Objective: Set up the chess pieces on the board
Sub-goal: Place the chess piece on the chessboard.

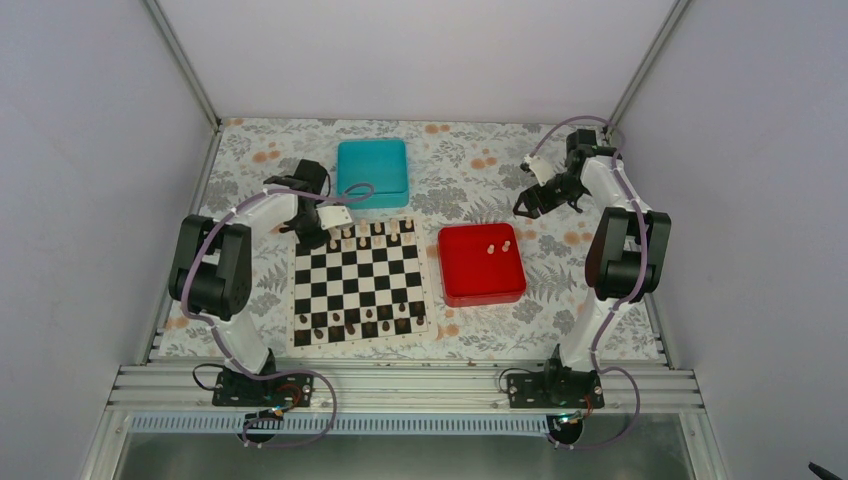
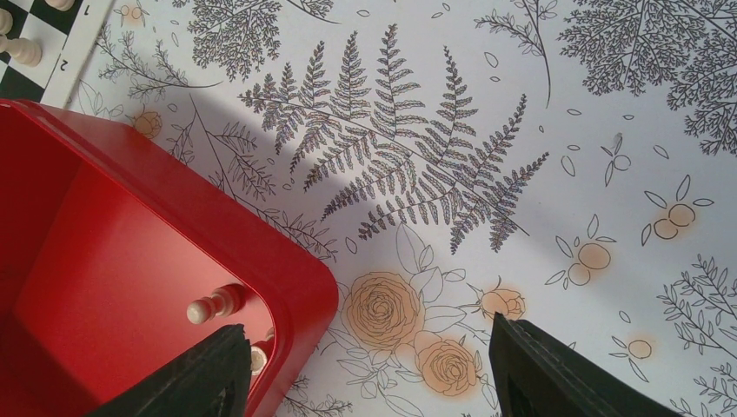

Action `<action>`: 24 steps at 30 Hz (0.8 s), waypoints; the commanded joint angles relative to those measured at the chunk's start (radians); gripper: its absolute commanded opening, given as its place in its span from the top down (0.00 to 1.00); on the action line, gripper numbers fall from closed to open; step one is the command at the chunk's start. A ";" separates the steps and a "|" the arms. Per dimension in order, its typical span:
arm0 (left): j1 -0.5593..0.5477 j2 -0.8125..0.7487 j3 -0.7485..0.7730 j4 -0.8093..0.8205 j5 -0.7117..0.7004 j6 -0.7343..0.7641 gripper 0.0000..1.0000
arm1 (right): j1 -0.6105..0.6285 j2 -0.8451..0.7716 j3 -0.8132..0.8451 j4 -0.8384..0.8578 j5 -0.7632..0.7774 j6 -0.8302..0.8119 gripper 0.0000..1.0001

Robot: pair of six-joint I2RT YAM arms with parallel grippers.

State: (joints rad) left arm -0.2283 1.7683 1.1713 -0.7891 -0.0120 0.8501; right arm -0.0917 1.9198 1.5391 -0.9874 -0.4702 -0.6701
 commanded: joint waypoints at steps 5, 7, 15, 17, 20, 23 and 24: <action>0.005 0.035 -0.010 -0.011 0.028 0.013 0.91 | 0.008 0.013 -0.012 0.003 -0.018 -0.017 0.29; 0.005 0.035 -0.012 -0.015 0.031 0.014 0.90 | 0.008 0.015 -0.013 0.004 -0.018 -0.017 0.29; 0.006 0.039 -0.005 -0.015 0.015 0.007 0.82 | 0.008 0.007 -0.026 0.008 -0.018 -0.020 0.29; 0.005 0.033 0.012 -0.038 0.026 0.007 0.76 | 0.008 0.006 -0.029 0.008 -0.016 -0.022 0.29; -0.009 0.007 0.052 -0.102 0.038 0.008 0.70 | 0.008 0.008 -0.030 0.006 -0.017 -0.023 0.29; -0.041 -0.040 0.112 -0.180 0.009 -0.003 0.66 | 0.008 0.008 -0.028 0.006 -0.022 -0.025 0.29; -0.058 -0.054 0.136 -0.207 -0.003 -0.008 0.66 | 0.008 0.007 -0.028 0.006 -0.021 -0.026 0.29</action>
State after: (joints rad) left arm -0.2432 1.7901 1.2171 -0.8852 0.0006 0.8524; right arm -0.0917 1.9198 1.5211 -0.9871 -0.4698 -0.6800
